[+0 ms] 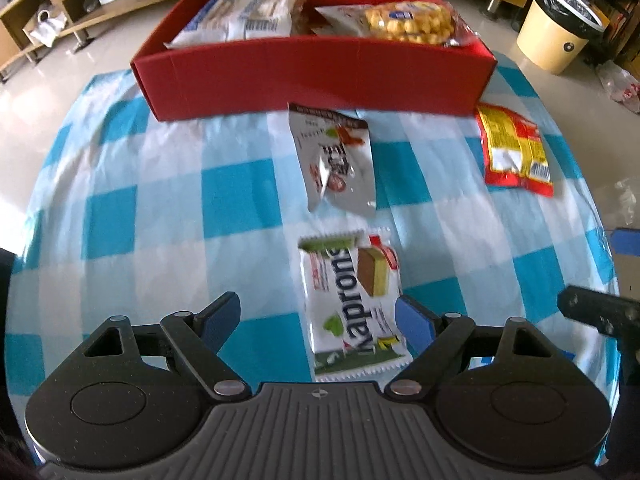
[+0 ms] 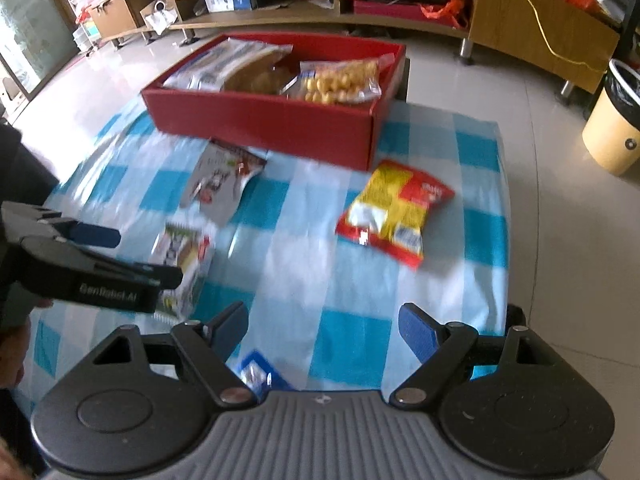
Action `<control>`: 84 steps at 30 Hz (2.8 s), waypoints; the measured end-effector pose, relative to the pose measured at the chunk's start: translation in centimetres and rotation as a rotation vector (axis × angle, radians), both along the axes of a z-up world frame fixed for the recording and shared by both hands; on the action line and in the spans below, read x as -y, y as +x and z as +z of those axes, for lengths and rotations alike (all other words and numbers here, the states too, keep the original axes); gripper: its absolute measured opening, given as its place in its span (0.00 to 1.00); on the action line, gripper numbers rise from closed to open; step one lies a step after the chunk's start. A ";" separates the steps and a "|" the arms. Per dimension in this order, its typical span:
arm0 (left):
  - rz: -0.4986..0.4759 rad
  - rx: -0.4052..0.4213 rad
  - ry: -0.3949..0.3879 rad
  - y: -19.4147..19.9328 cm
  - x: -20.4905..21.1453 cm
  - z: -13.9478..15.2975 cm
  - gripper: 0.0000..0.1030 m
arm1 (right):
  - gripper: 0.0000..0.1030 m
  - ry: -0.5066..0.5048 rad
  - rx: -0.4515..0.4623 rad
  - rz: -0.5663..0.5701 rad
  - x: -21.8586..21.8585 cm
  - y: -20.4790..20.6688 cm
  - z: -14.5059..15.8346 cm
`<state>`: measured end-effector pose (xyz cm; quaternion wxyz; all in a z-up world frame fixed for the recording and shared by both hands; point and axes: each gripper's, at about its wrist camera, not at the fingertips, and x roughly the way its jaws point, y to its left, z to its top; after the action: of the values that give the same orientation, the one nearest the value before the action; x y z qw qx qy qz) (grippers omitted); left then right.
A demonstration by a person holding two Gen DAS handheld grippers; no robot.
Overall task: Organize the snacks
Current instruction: 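Move right tool toward blue sausage packet while left tool approaches white-green Kaprons packet, then grasp blue sausage packet with right gripper while left gripper grasps Kaprons wafer packet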
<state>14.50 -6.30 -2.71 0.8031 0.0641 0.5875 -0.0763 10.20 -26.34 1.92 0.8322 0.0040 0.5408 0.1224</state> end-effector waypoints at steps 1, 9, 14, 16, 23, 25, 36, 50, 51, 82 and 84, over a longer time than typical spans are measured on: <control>0.000 -0.001 0.000 -0.2 0.1 -0.1 0.86 | 0.77 0.001 -0.003 0.001 0.1 -0.4 -0.1; -0.012 0.015 0.024 -1.1 1.0 -0.4 0.86 | 0.77 0.035 -0.016 0.000 -0.2 -2.1 -0.8; -0.008 0.009 0.024 -1.4 1.2 -0.7 0.86 | 0.77 0.059 -0.022 0.002 -0.4 -2.9 -1.2; -0.009 0.012 0.027 -1.5 1.3 -0.8 0.86 | 0.77 0.060 -0.023 0.006 -0.5 -3.2 -1.3; -0.023 0.018 0.038 -1.9 1.8 -1.4 0.86 | 0.77 0.062 -0.035 0.042 -1.1 -4.3 -1.9; -0.027 0.022 0.042 -2.0 1.9 -1.5 0.86 | 0.77 0.057 -0.038 0.057 -1.4 -4.7 -2.2; -0.034 0.028 0.054 -2.1 2.2 -2.2 0.87 | 0.77 0.031 -0.055 0.117 -2.5 -6.1 -4.4; -0.018 0.051 0.033 -1.7 2.0 -2.4 0.92 | 0.71 0.074 -0.041 0.021 -1.4 -6.8 -5.8; -0.026 0.053 0.031 -1.9 1.9 -2.3 0.92 | 0.67 0.075 -0.038 0.016 -1.4 -6.9 -5.7; 0.080 0.029 -0.119 -2.5 -2.4 -1.0 0.91 | 0.98 0.256 -0.007 -0.082 -1.8 -9.8 -6.6; 0.136 0.016 -0.142 -2.6 -3.4 -0.9 0.91 | 0.98 0.255 -0.007 -0.085 -1.8 -9.7 -6.7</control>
<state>11.91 -2.86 -3.65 0.8136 -0.0323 0.5772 -0.0624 0.45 -24.56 -4.73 0.8274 0.1332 0.5232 0.1548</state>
